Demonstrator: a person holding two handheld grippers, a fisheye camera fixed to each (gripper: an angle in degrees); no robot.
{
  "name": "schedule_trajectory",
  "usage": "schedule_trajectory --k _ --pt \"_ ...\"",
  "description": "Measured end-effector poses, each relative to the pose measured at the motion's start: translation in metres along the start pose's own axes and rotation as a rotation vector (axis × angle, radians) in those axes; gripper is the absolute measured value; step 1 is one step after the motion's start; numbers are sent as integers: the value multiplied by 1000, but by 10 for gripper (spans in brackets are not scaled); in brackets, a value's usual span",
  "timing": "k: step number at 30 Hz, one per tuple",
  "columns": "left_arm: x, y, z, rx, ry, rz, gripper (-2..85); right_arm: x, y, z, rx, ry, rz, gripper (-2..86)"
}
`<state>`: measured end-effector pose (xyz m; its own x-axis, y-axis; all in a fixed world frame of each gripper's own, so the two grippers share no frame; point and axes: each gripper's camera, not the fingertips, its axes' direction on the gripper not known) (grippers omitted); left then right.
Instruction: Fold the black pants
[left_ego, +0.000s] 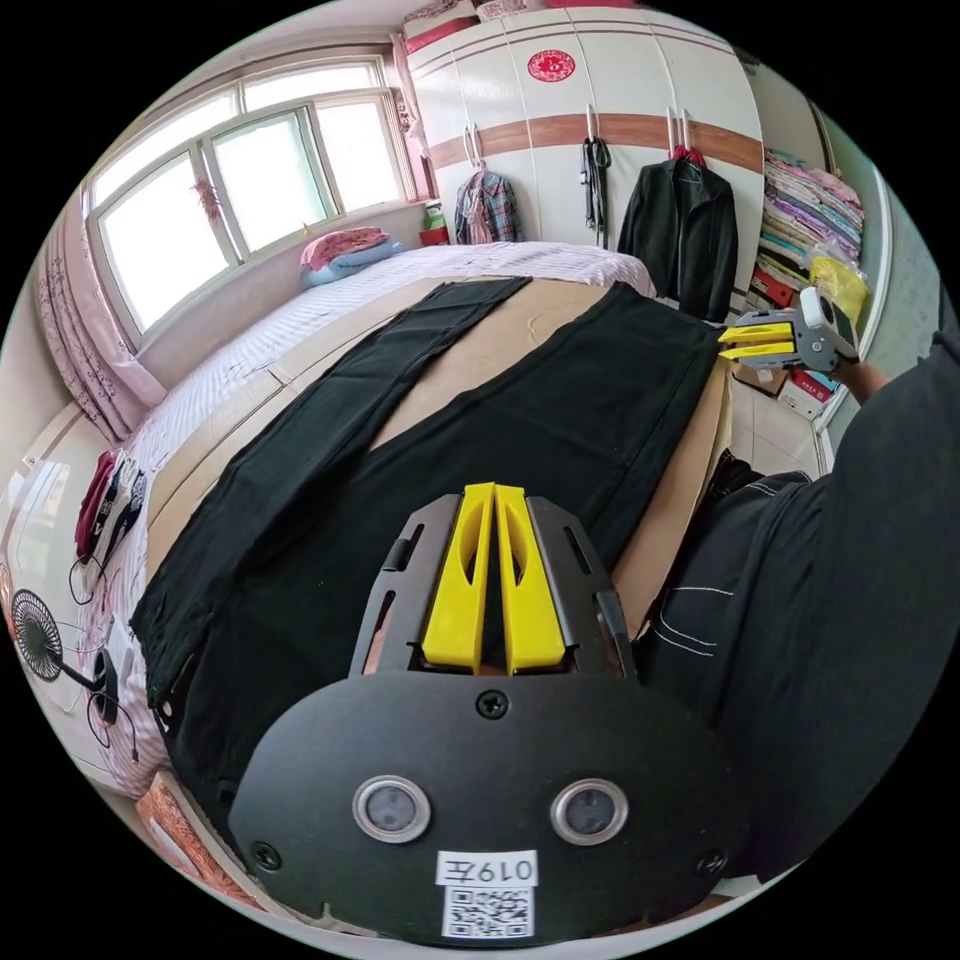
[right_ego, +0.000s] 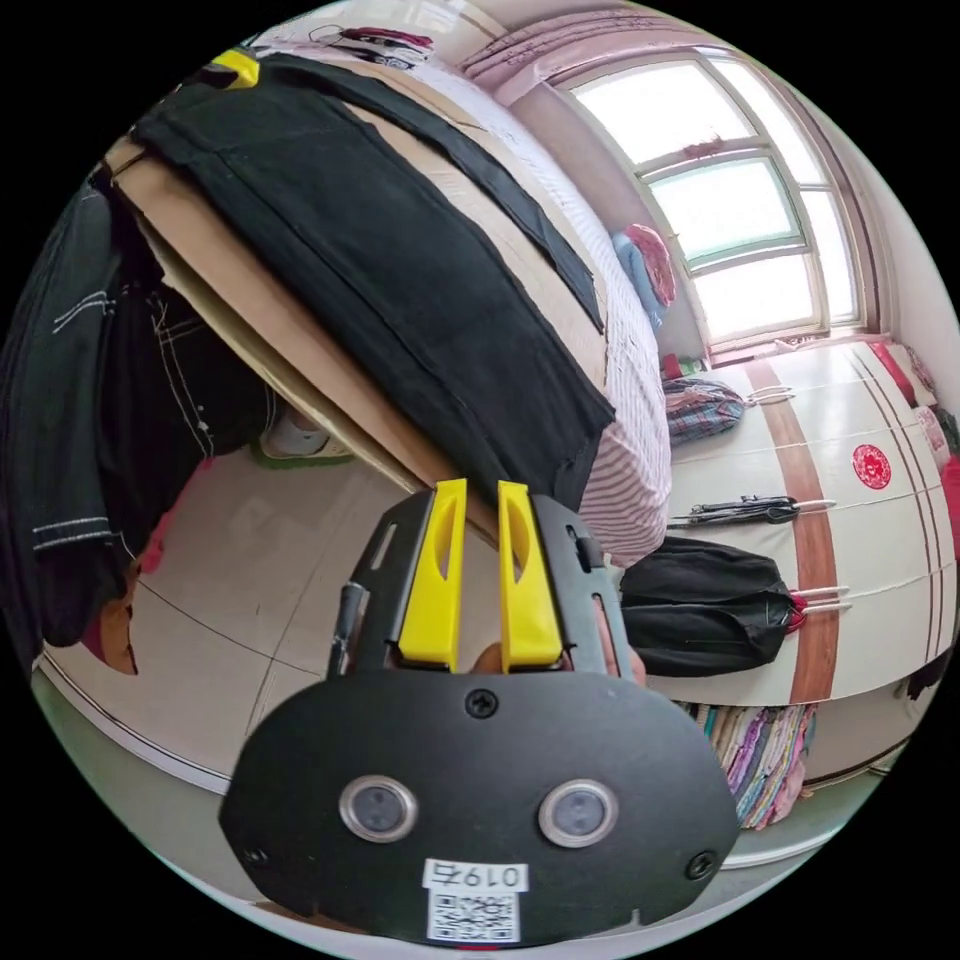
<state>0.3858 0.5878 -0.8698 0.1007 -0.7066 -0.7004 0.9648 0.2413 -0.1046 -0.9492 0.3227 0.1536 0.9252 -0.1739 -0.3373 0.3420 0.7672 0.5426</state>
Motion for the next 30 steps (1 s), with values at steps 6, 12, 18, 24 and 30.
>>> schedule_trajectory --k 6,12,18,24,30 --pt "14 -7 13 -25 97 54 10 -1 3 17 -37 105 -52 46" --pt "44 -13 34 -93 195 228 20 6 4 28 -76 205 -90 15" --pt "59 -21 30 13 234 309 64 47 0 13 -51 138 8 -7" --pt "99 -36 45 -23 197 493 63 85 -1 1 0 92 63 -8" --pt "114 -42 57 -68 132 541 35 81 -2 5 11 162 45 -8"
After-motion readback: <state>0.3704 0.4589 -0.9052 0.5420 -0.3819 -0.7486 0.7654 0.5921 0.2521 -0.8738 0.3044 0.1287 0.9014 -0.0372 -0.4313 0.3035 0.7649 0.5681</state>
